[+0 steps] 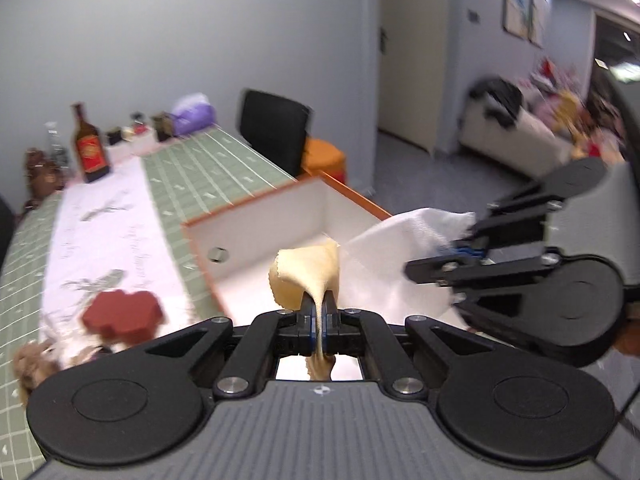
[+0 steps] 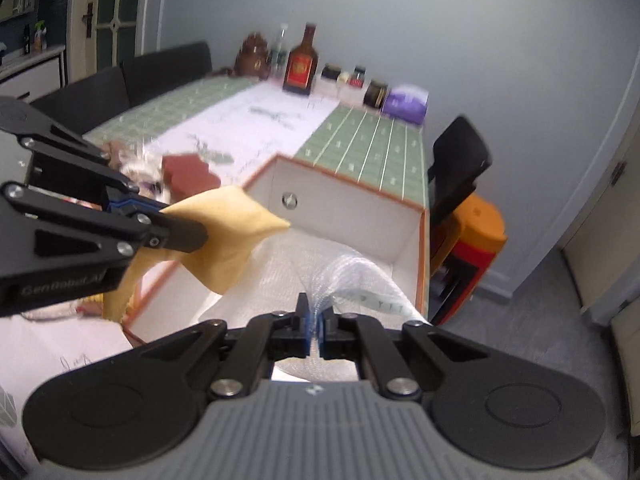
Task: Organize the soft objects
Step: 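Carry both items over the orange box and open both tools, then withdraw both tools from the box back over the table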
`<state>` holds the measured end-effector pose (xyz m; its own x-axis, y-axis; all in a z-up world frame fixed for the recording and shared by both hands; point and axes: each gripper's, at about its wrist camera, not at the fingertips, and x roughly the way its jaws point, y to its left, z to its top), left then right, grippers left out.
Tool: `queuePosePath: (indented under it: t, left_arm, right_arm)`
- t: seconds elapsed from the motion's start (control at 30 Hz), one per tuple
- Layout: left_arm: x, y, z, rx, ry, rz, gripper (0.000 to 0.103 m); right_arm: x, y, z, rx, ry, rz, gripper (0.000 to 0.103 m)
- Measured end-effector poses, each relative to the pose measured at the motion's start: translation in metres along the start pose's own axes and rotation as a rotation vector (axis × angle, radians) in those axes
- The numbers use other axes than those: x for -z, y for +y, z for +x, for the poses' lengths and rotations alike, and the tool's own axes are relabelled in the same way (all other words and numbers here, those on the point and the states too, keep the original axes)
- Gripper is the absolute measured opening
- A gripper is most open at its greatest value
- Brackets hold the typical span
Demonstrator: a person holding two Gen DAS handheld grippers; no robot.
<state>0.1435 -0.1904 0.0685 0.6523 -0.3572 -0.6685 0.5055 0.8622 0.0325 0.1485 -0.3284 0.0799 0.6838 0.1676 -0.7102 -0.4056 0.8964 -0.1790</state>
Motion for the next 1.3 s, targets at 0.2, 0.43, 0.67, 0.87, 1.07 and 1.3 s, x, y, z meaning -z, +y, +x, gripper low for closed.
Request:
queuePosePath:
  t: [0.2,0.43,0.67,0.87,1.07,1.3]
  left_arm:
    - [-0.006,-0.011,0.043,0.064,0.144,0.024,0.002]
    - [-0.006,-0.005,0.085,0.09,0.27,0.025,0.003]
    - [-0.007,0.001,0.114,0.103,0.368,0.055,0.004]
    - [-0.004,0.005,0.126,0.079,0.416,0.082,0.01]
    - [-0.001,0.01,0.121,0.047,0.4,0.095,0.034]
    - [-0.005,0.015,0.098,0.06,0.357,0.077,0.044]
  right_arm:
    - [0.011,-0.016,0.039,-0.044,0.12,-0.037,0.0]
    - [0.01,-0.027,0.082,-0.16,0.234,-0.019,0.001]
    - [0.014,-0.031,0.114,-0.223,0.337,-0.006,0.004]
    - [0.015,-0.03,0.13,-0.263,0.402,-0.007,0.009]
    - [0.014,-0.023,0.129,-0.243,0.409,-0.045,0.04]
    - [0.005,-0.017,0.114,-0.208,0.398,-0.058,0.057]
